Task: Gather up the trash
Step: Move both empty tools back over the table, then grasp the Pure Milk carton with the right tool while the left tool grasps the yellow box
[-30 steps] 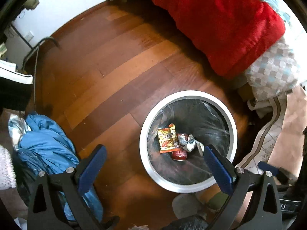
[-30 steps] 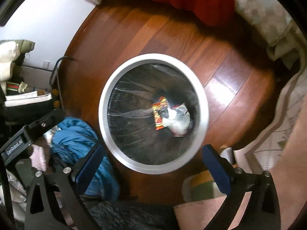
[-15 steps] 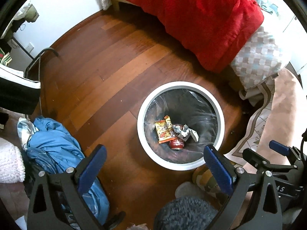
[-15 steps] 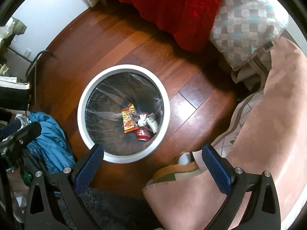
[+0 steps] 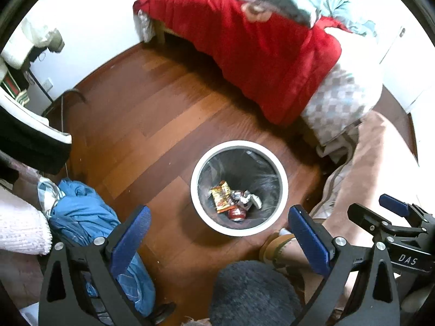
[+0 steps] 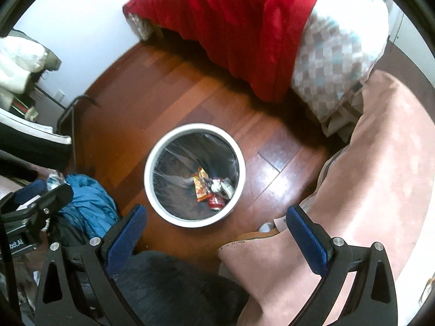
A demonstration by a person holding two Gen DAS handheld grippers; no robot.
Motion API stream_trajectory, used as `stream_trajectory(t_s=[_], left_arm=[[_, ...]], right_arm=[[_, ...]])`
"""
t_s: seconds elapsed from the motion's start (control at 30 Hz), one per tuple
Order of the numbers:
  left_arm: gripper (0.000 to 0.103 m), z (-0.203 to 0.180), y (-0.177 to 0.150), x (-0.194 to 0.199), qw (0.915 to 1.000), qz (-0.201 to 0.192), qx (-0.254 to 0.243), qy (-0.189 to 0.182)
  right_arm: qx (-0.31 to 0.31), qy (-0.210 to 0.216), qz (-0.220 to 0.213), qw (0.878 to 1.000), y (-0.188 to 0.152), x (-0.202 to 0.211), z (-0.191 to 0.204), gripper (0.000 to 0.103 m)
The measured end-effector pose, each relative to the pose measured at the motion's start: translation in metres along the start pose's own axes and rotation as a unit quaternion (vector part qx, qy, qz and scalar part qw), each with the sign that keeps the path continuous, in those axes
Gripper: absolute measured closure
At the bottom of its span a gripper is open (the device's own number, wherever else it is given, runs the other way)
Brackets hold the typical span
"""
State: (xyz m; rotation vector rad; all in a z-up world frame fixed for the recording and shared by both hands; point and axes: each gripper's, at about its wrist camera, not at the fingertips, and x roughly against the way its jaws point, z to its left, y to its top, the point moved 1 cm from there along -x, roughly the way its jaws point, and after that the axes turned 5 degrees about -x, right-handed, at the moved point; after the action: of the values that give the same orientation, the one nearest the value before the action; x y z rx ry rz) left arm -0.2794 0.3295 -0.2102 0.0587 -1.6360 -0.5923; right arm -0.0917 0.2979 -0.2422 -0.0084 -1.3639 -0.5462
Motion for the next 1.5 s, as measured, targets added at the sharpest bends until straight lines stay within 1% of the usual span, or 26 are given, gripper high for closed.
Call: stream_trajectory(t_s=[0.2, 0.3, 0.37, 0.43, 0.5, 0.57, 0.63, 0.67, 0.77, 0.83, 0.87, 0.9, 0.97, 1.03, 1.1, 1.13, 1.2, 1.23, 1.27, 1.37, 1.43, 1.5], left_arm=[[0.0, -0.018, 0.003, 0.052, 0.9989, -0.043, -0.018, -0.006], [0.0, -0.04, 0.004, 0.08, 0.9969, -0.068, -0.038, -0.001], [0.0, -0.054, 0.003, 0.092, 0.9955, -0.08, -0.051, 0.003], [0.0, -0.079, 0.002, 0.105, 0.9932, -0.094, -0.068, -0.005], [0.0, -0.105, 0.0, 0.109, 0.991, -0.101, -0.086, -0.017], [0.0, -0.135, -0.004, 0.107, 0.9889, -0.102, -0.104, -0.026], [0.0, -0.174, -0.008, 0.098, 0.9867, -0.094, -0.127, -0.039], [0.0, -0.186, -0.011, 0.095, 0.986, -0.091, -0.133, -0.043], [0.0, -0.256, -0.026, 0.073, 0.9815, -0.068, -0.168, -0.061], [0.0, -0.303, -0.037, 0.058, 0.9779, -0.056, -0.189, -0.07], [0.0, -0.318, -0.041, 0.054, 0.9767, -0.053, -0.195, -0.071], [0.0, -0.349, -0.048, 0.043, 0.9746, -0.046, -0.206, -0.074], [0.0, -0.394, -0.061, 0.026, 0.971, -0.032, -0.224, -0.077], [0.0, -0.439, -0.075, 0.009, 0.9664, -0.011, -0.243, -0.083], [0.0, -0.488, -0.08, -0.008, 0.9604, 0.009, -0.265, -0.085], [0.0, -0.51, -0.082, -0.016, 0.9569, 0.019, -0.277, -0.086], [0.0, -0.543, -0.088, -0.029, 0.9516, 0.038, -0.294, -0.081], [0.0, -0.556, -0.089, -0.032, 0.9502, 0.044, -0.298, -0.08], [0.0, -0.57, -0.09, -0.038, 0.9483, 0.052, -0.303, -0.079], [0.0, -0.597, -0.087, -0.052, 0.9464, 0.073, -0.304, -0.08], [0.0, -0.614, -0.085, -0.061, 0.946, 0.083, -0.303, -0.079], [0.0, -0.631, -0.082, -0.071, 0.9465, 0.1, -0.295, -0.083]], right_arm=[[-0.012, 0.035, -0.045, 0.998, -0.005, 0.067, -0.003, 0.0], [-0.032, 0.064, -0.068, 0.995, -0.009, 0.104, -0.014, 0.0], [-0.049, 0.083, -0.085, 0.992, -0.015, 0.128, -0.027, 0.0], [-0.07, 0.095, -0.101, 0.988, -0.024, 0.152, -0.045, 0.0], [-0.089, 0.097, -0.113, 0.985, -0.033, 0.17, -0.065, 0.0], [-0.113, 0.093, -0.125, 0.981, -0.046, 0.188, -0.094, 0.0], [-0.148, 0.075, -0.134, 0.977, -0.065, 0.205, -0.134, 0.0], [-0.16, 0.065, -0.136, 0.976, -0.071, 0.21, -0.15, 0.0], [-0.213, 0.013, -0.133, 0.968, -0.1, 0.225, -0.22, 0.0], [-0.256, -0.022, -0.125, 0.958, -0.124, 0.234, -0.28, 0.0], [-0.273, -0.036, -0.12, 0.954, -0.133, 0.237, -0.304, 0.0], [-0.295, -0.055, -0.113, 0.947, -0.145, 0.239, -0.335, 0.0], [-0.334, -0.09, -0.094, 0.933, -0.167, 0.24, -0.393, 0.0], [-0.389, -0.12, -0.076, 0.91, -0.193, 0.236, -0.46, 0.0], [-0.415, -0.147, -0.065, 0.896, -0.208, 0.229, -0.506, 0.0], [-0.431, -0.161, -0.058, 0.886, -0.219, 0.224, -0.532, 0.0], [-0.453, -0.158, -0.049, 0.876, -0.228, 0.214, -0.564, 0.0], [-0.463, -0.149, -0.044, 0.872, -0.232, 0.208, -0.579, 0.0], [-0.466, -0.144, -0.044, 0.872, -0.233, 0.204, -0.588, 0.0], [-0.456, -0.139, -0.039, 0.878, -0.227, 0.191, -0.604, 0.0], [-0.445, -0.144, -0.021, 0.884, -0.22, 0.178, -0.614, 0.0], [-0.44, -0.134, -0.007, 0.888, -0.215, 0.162, -0.618, 0.0]])
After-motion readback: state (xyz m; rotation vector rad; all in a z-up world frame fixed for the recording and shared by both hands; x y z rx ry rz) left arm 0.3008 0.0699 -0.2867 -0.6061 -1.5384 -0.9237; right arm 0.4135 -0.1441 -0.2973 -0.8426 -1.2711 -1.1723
